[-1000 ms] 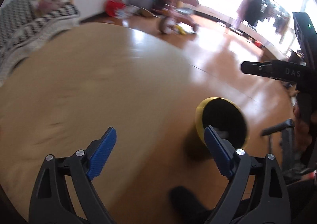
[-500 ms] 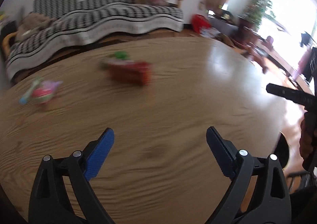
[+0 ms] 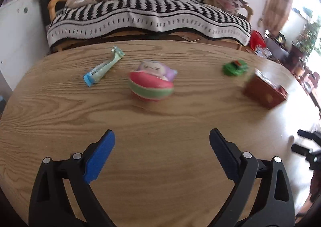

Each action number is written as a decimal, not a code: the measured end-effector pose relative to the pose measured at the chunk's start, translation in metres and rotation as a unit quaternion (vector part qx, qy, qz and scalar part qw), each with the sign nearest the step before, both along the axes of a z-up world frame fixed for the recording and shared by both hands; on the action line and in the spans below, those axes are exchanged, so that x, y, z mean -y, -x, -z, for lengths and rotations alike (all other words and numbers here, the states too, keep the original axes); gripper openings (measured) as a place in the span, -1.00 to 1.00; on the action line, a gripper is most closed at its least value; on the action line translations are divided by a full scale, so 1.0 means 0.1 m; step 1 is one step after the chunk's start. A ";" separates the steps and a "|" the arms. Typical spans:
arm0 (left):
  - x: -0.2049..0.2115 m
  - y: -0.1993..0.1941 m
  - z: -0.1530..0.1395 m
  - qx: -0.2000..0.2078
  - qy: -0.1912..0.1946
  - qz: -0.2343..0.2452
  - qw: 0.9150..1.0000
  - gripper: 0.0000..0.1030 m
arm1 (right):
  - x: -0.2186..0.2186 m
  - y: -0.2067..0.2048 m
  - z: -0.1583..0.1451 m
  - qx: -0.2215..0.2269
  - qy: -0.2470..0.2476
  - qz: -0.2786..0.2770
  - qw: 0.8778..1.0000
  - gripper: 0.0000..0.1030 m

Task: Collect trash
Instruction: 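Swing both tools back toward the table, then grasp the red box with the right tool while the left tool grasps the pink toy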

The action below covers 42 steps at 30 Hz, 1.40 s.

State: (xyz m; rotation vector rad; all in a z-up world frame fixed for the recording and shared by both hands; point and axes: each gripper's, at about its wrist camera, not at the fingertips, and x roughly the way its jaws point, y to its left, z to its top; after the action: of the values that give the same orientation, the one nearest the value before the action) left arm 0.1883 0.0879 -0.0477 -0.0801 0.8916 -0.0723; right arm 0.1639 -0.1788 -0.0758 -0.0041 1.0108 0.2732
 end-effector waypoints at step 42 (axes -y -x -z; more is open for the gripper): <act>0.36 -0.66 0.01 -0.008 -0.019 0.027 0.999 -0.06 | -0.18 -0.53 -0.35 0.060 0.017 -0.002 0.998 -0.55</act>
State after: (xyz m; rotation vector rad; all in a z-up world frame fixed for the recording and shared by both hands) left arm 0.2540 0.0515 -0.0484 -0.0212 0.9105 -0.1062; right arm 0.2174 -0.1609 -0.0406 -0.0527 0.8955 0.2555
